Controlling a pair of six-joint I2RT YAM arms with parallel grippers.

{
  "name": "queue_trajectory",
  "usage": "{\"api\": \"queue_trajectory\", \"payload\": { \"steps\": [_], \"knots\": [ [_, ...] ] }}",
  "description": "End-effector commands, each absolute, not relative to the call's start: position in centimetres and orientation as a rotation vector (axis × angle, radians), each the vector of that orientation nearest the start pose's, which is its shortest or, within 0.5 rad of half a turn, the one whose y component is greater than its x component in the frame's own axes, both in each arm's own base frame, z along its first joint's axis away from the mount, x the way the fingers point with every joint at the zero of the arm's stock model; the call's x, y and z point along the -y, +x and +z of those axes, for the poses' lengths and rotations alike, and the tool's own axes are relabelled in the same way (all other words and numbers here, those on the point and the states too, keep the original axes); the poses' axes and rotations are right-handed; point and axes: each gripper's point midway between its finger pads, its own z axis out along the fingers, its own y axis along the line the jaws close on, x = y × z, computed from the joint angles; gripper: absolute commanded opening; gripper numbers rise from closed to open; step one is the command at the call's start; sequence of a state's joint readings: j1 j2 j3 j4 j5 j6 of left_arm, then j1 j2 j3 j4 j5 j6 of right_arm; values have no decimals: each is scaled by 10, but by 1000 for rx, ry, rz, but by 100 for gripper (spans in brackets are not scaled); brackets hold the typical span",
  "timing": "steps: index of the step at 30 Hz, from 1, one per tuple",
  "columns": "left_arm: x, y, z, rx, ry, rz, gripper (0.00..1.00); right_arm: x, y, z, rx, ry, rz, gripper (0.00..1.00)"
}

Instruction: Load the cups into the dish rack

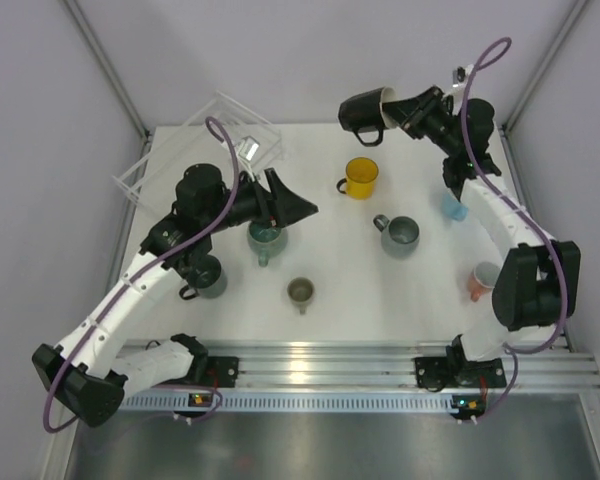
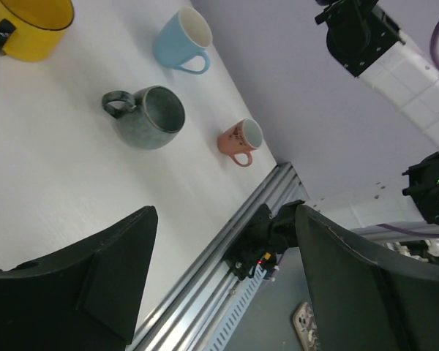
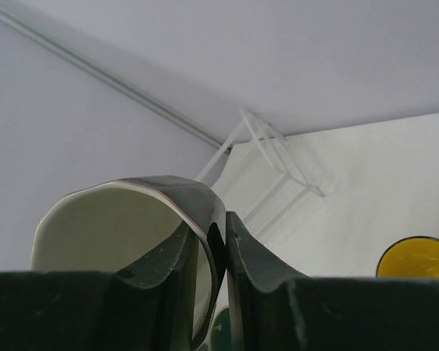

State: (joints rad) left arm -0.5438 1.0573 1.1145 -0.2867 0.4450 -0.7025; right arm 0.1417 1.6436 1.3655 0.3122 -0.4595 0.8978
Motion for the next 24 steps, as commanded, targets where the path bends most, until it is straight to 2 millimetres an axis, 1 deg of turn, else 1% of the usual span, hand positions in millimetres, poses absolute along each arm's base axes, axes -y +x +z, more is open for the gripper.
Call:
{"api": "queue_trajectory", "payload": {
  "steps": [1,2,3,4,5,6,7,8,9,10,11,12,14,16,19,20,21,23,24],
  "knots": [
    [275,228,385,-1781,254,-1452,81,-192,416,447,-1330,21,1355,0],
    [277,226,382,-1775,252,-1475,81,-195,405,450,-1318,28,1397,0],
    [278,224,383,-1777,232,-1516,81,-195,389,460,-1288,8,1417,0],
    [279,223,395,-1705,248,-1545,81,-201,378,454,-1291,-2,1447,0],
    [279,221,396,-1688,247,-1563,81,-203,360,463,-1267,-18,1474,0],
    [279,220,389,-1699,217,-1593,82,-206,355,451,-1287,-4,1490,0],
    [280,218,400,-1622,240,-1624,82,-211,344,453,-1274,-13,1512,0],
    [280,212,403,-1596,252,-1658,82,-214,336,455,-1267,-9,1535,0],
    [281,211,397,-1598,224,-1702,82,-213,326,454,-1255,1,1544,0],
    [280,209,399,-1575,221,-1727,83,-219,317,456,-1246,-12,1563,0],
    [279,206,410,-1510,234,-1747,83,-221,313,456,-1244,-10,1567,0],
    [279,205,407,-1515,220,-1774,83,-222,306,457,-1237,-11,1572,0],
    [280,202,410,-1491,235,-1774,83,-229,296,460,-1215,-6,1594,0],
    [281,200,412,-1483,241,-1773,83,-237,289,458,-1212,-5,1624,0],
    [283,200,415,-1459,240,-1765,83,-248,285,457,-1206,-10,1657,0],
    [288,197,413,-1463,248,-1773,83,-250,284,458,-1198,-6,1676,0],
    [289,198,416,-1441,245,-1770,83,-253,284,458,-1186,-9,1689,0],
    [296,199,411,-1454,237,-1777,82,-260,286,456,-1188,-4,1725,0],
    [297,202,411,-1446,227,-1774,81,-260,283,460,-1162,-10,1738,0]
  ]
}}
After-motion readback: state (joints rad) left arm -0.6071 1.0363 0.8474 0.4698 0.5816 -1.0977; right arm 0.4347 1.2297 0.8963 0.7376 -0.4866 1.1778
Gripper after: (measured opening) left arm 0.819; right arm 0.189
